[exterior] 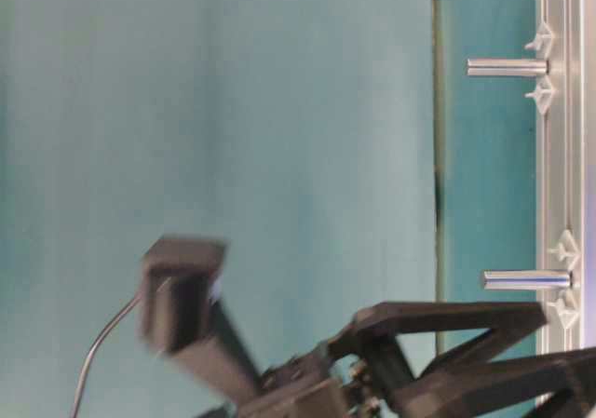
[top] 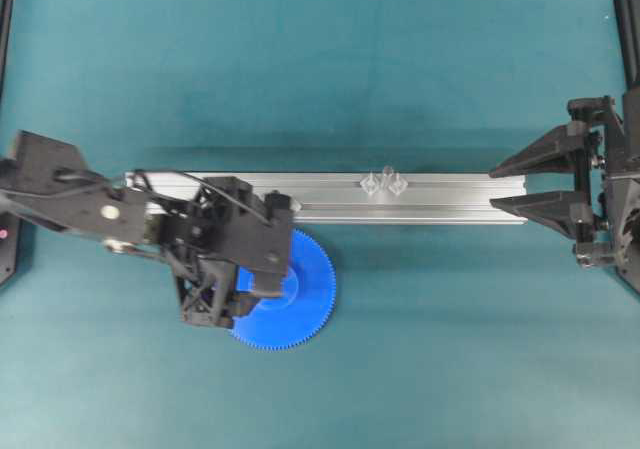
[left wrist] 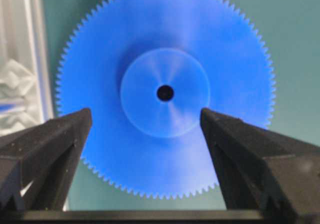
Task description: Insert the large gear onto the shaft.
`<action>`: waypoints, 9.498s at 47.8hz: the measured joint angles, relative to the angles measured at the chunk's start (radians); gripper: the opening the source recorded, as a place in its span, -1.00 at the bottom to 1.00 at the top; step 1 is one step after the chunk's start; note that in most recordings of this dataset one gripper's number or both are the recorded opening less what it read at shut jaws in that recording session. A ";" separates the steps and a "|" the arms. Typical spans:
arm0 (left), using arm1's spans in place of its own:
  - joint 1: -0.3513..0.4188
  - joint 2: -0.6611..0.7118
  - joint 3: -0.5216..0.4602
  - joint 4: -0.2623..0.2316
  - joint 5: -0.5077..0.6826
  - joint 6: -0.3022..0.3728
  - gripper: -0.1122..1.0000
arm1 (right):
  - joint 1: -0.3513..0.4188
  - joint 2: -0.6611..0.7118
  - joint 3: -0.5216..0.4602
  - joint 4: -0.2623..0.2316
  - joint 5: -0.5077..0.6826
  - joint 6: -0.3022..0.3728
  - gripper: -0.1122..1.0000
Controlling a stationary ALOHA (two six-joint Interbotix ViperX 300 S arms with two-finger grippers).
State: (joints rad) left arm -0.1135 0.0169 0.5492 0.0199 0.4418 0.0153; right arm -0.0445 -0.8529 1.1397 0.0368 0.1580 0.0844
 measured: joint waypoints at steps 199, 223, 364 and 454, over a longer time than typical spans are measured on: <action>-0.028 0.221 -0.256 0.000 0.264 -0.074 0.62 | -0.002 -0.186 0.091 -0.018 0.114 0.000 0.22; -0.023 0.213 -0.411 0.002 0.396 0.037 0.62 | -0.002 -0.201 0.091 -0.018 0.083 0.000 0.22; 0.258 0.492 -0.930 0.002 0.571 0.494 0.62 | -0.028 -0.250 0.091 -0.018 0.083 0.002 0.22; 0.256 0.472 -0.847 -0.003 0.511 0.362 0.62 | -0.048 -0.252 0.092 -0.018 0.083 0.002 0.22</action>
State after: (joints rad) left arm 0.1427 0.4893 -0.2976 0.0169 0.9526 0.3774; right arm -0.0920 -1.1045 1.2318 0.0184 0.2408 0.0859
